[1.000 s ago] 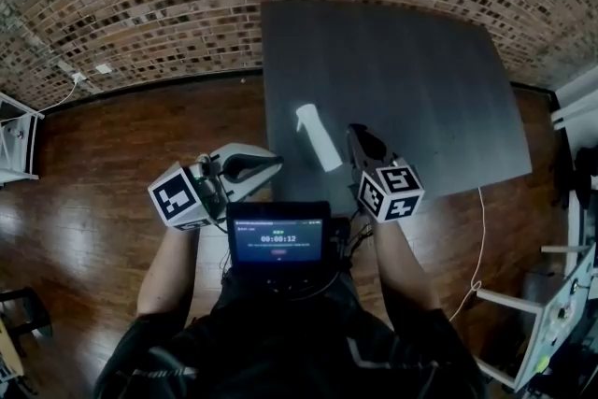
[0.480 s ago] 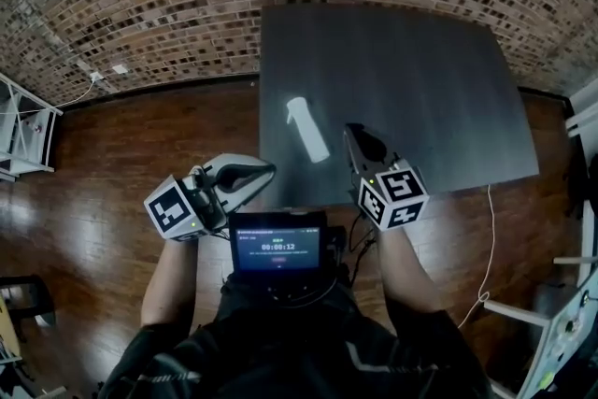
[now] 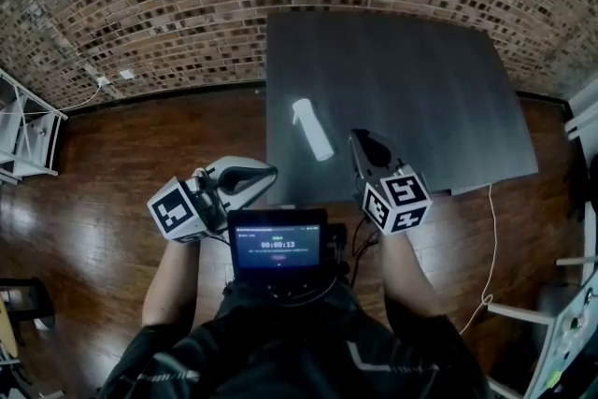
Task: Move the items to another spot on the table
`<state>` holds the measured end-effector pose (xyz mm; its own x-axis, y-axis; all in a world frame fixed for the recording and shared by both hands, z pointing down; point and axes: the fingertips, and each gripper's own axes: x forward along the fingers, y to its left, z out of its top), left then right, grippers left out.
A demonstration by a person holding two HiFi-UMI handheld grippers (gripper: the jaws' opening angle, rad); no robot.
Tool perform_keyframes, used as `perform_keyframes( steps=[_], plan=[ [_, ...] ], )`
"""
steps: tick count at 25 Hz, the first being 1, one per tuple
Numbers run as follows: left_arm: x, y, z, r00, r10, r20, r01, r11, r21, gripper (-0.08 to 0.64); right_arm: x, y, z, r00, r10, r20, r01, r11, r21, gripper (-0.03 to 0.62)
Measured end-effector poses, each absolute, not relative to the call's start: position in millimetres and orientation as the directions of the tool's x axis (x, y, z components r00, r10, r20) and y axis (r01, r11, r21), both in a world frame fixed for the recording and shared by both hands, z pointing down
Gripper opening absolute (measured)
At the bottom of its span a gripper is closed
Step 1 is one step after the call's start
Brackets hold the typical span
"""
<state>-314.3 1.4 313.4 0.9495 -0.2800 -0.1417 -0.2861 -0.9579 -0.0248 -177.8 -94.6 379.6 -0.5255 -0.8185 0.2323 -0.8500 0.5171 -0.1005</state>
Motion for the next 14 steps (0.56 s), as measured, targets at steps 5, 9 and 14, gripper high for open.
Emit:
perform_keyframes(
  steps=[5, 9, 14],
  plan=[
    [-326, 7, 316, 0.953, -0.272, -0.134, -0.276, -0.961, -0.010, -0.004, -185, -90, 380, -0.520, -0.819, 0.242, -0.853, 0.511, -0.104, 0.002],
    [-329, 8, 317, 0.958, -0.260, -0.120, -0.261, -0.965, 0.005, -0.003, -188, -90, 375, -0.516, -0.823, 0.239, -0.856, 0.509, -0.095, 0.002],
    [-335, 12, 315, 0.957, -0.257, -0.136, -0.259, -0.966, -0.002, -0.004, -189, -86, 374, -0.507, -0.826, 0.246, -0.860, 0.504, -0.083, 0.002]
  ],
)
